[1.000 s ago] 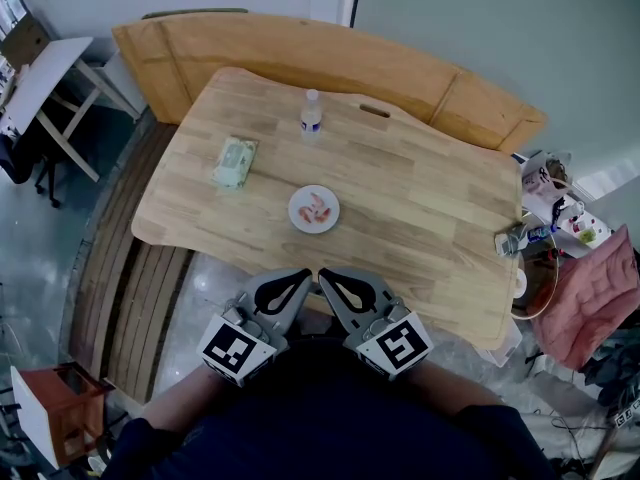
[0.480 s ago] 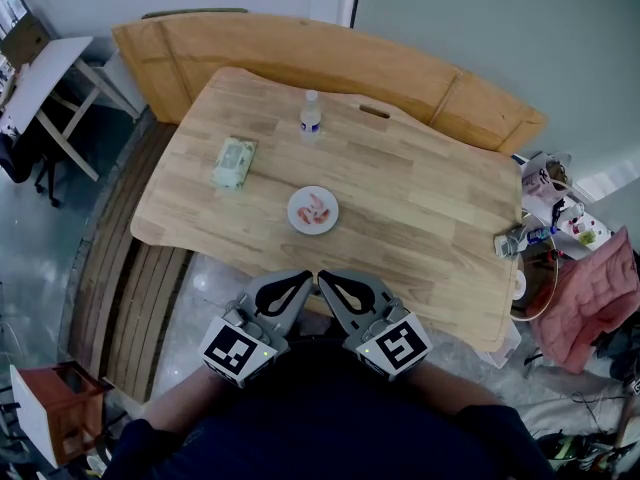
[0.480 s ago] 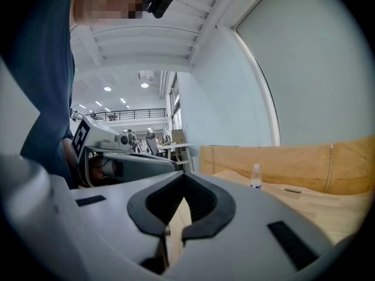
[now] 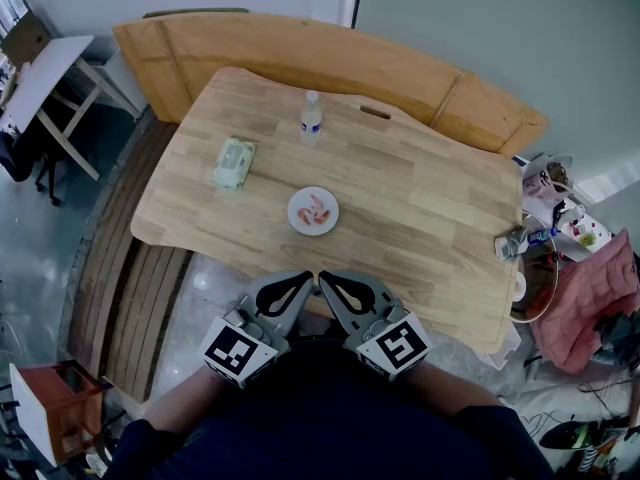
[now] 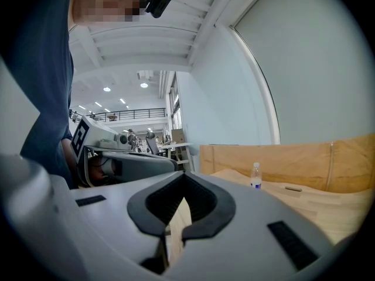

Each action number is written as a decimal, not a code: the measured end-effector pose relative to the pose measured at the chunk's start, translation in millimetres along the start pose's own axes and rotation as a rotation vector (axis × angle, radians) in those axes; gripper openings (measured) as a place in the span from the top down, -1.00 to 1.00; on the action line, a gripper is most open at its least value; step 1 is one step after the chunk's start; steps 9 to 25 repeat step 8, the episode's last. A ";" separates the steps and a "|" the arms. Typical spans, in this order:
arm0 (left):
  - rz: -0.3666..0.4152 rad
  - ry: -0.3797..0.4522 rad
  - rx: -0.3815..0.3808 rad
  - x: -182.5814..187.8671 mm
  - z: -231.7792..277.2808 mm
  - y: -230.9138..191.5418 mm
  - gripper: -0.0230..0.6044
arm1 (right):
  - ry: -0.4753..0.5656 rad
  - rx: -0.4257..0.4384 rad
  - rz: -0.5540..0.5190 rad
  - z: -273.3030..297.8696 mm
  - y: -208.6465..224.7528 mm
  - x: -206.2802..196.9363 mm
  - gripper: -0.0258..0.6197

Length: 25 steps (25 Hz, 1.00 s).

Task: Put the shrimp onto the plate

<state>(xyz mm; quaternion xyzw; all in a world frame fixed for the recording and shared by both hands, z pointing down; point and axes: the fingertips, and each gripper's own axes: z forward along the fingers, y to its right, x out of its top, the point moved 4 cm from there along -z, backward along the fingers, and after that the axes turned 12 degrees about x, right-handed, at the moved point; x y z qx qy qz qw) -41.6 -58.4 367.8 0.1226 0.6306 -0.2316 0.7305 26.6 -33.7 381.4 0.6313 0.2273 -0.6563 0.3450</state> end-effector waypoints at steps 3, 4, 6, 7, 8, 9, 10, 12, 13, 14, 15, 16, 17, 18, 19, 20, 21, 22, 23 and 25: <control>0.012 0.005 -0.003 0.6 -0.1 -1.0 0.91 | 0.000 0.001 0.004 1.2 0.6 0.2 0.89; 0.000 0.002 0.003 1.2 -0.2 -1.1 0.91 | 0.000 0.001 0.005 1.3 0.7 0.3 0.89; -0.018 -0.002 0.011 2.1 -0.4 -1.3 0.91 | -0.004 0.002 0.005 1.4 0.8 -0.1 0.89; -0.023 -0.003 0.013 2.3 -0.6 -1.5 0.91 | -0.007 0.003 0.006 1.3 0.7 -0.7 0.89; -0.026 -0.003 0.015 2.6 -0.7 -1.6 0.91 | -0.011 0.004 0.007 1.2 0.7 -1.4 0.89; -0.026 -0.003 0.015 2.6 -0.7 -1.6 0.91 | -0.011 0.004 0.007 1.2 0.7 -1.4 0.89; -0.026 -0.003 0.015 2.6 -0.7 -1.6 0.91 | -0.011 0.004 0.007 1.2 0.7 -1.4 0.89; -0.026 -0.003 0.015 2.6 -0.7 -1.6 0.91 | -0.011 0.004 0.007 1.2 0.7 -1.4 0.89; -0.026 -0.003 0.015 2.6 -0.7 -1.6 0.91 | -0.011 0.004 0.007 1.2 0.7 -1.4 0.89; -0.026 -0.003 0.015 2.6 -0.7 -1.6 0.91 | -0.011 0.004 0.007 1.2 0.7 -1.4 0.89; -0.026 -0.003 0.015 2.6 -0.7 -1.6 0.91 | -0.011 0.004 0.007 1.2 0.7 -1.4 0.89; -0.026 -0.003 0.015 2.6 -0.7 -1.6 0.91 | -0.011 0.004 0.007 1.2 0.7 -1.4 0.89; -0.026 -0.003 0.015 2.6 -0.7 -1.6 0.91 | -0.011 0.004 0.007 1.2 0.7 -1.4 0.89; -0.026 -0.003 0.015 2.6 -0.7 -1.6 0.91 | -0.011 0.004 0.007 1.2 0.7 -1.4 0.89; -0.026 -0.003 0.015 2.6 -0.7 -1.6 0.91 | -0.011 0.004 0.007 1.2 0.7 -1.4 0.89; -0.026 -0.003 0.015 2.6 -0.7 -1.6 0.91 | -0.011 0.004 0.007 1.2 0.7 -1.4 0.89; -0.026 -0.003 0.015 2.6 -0.7 -1.6 0.91 | -0.011 0.004 0.007 1.2 0.7 -1.4 0.89; -0.026 -0.003 0.015 2.6 -0.7 -1.6 0.91 | -0.011 0.004 0.007 1.2 0.7 -1.4 0.89; -0.026 -0.003 0.015 2.6 -0.7 -1.6 0.91 | -0.011 0.004 0.007 1.2 0.7 -1.4 0.89; -0.026 -0.003 0.015 2.6 -0.7 -1.6 0.91 | -0.011 0.004 0.007 1.2 0.7 -1.4 0.89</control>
